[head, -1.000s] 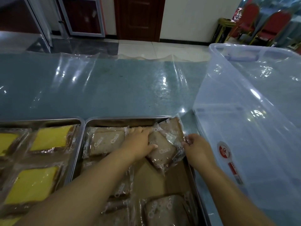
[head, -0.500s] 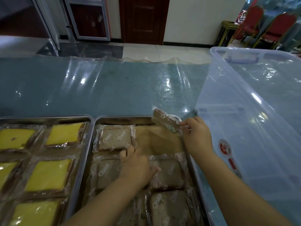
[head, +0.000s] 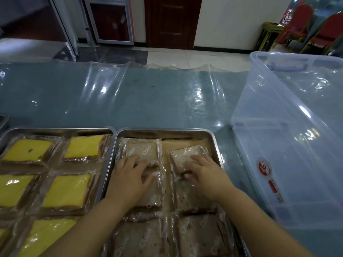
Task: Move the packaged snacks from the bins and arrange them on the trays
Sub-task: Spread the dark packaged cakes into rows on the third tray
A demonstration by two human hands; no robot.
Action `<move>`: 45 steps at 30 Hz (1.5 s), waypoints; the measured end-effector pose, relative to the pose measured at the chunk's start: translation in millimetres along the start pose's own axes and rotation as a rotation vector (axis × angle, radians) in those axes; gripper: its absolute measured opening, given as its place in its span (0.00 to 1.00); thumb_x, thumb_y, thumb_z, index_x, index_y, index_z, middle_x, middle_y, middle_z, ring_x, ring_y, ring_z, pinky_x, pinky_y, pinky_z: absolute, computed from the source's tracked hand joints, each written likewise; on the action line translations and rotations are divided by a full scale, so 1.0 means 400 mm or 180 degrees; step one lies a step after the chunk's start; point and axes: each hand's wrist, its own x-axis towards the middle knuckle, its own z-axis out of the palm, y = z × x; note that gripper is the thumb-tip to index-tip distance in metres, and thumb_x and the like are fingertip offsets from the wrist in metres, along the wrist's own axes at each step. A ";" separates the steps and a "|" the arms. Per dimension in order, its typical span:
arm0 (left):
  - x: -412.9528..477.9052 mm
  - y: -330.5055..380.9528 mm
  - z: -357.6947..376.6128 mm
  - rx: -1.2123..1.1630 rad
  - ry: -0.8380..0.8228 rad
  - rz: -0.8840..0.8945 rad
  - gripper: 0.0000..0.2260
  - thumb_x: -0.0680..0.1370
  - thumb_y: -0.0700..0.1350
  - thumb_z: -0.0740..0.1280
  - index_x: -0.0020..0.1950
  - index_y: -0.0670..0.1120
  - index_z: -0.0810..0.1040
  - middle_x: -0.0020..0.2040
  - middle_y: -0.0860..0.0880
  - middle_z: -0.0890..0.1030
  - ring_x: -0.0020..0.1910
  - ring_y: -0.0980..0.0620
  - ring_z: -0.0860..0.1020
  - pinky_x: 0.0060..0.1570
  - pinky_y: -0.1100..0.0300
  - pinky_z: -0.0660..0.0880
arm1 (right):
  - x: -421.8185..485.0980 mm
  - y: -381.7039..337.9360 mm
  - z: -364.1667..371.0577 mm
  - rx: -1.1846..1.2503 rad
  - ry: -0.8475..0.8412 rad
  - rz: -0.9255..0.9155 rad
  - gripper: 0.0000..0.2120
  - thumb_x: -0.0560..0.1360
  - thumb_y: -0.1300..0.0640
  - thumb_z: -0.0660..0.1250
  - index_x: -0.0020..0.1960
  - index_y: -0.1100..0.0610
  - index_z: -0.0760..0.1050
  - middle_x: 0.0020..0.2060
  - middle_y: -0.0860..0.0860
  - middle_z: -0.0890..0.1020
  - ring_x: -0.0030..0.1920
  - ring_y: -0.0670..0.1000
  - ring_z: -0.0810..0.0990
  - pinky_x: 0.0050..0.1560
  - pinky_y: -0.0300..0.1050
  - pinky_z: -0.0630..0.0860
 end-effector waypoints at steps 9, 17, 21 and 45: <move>0.055 -0.027 0.009 0.0240 -0.0553 0.0059 0.39 0.67 0.73 0.38 0.73 0.60 0.61 0.77 0.51 0.53 0.75 0.48 0.45 0.72 0.48 0.50 | 0.076 -0.011 0.042 -0.0256 -0.0734 0.0410 0.26 0.79 0.37 0.45 0.75 0.40 0.46 0.76 0.47 0.39 0.75 0.58 0.39 0.72 0.61 0.46; 0.041 -0.031 0.007 -0.0150 -0.0508 0.0087 0.28 0.76 0.66 0.52 0.73 0.56 0.62 0.77 0.52 0.53 0.75 0.50 0.45 0.72 0.51 0.49 | 0.079 -0.013 0.041 0.0050 -0.0440 0.0464 0.25 0.79 0.38 0.49 0.75 0.41 0.51 0.77 0.47 0.46 0.75 0.58 0.41 0.72 0.60 0.47; -0.009 -0.024 -0.010 -0.0660 -0.0088 0.0137 0.18 0.77 0.55 0.62 0.67 0.54 0.72 0.71 0.52 0.64 0.71 0.53 0.53 0.68 0.54 0.56 | 0.004 -0.027 0.035 0.0411 0.0253 0.0457 0.23 0.78 0.43 0.57 0.72 0.46 0.62 0.73 0.50 0.61 0.73 0.55 0.53 0.70 0.53 0.58; -0.122 -0.019 0.016 -0.0418 0.0008 0.0264 0.19 0.77 0.53 0.64 0.68 0.53 0.72 0.72 0.52 0.64 0.71 0.53 0.57 0.69 0.57 0.56 | -0.127 -0.076 0.062 0.0340 0.0432 0.0555 0.15 0.77 0.48 0.63 0.63 0.49 0.74 0.63 0.48 0.72 0.64 0.50 0.67 0.59 0.44 0.68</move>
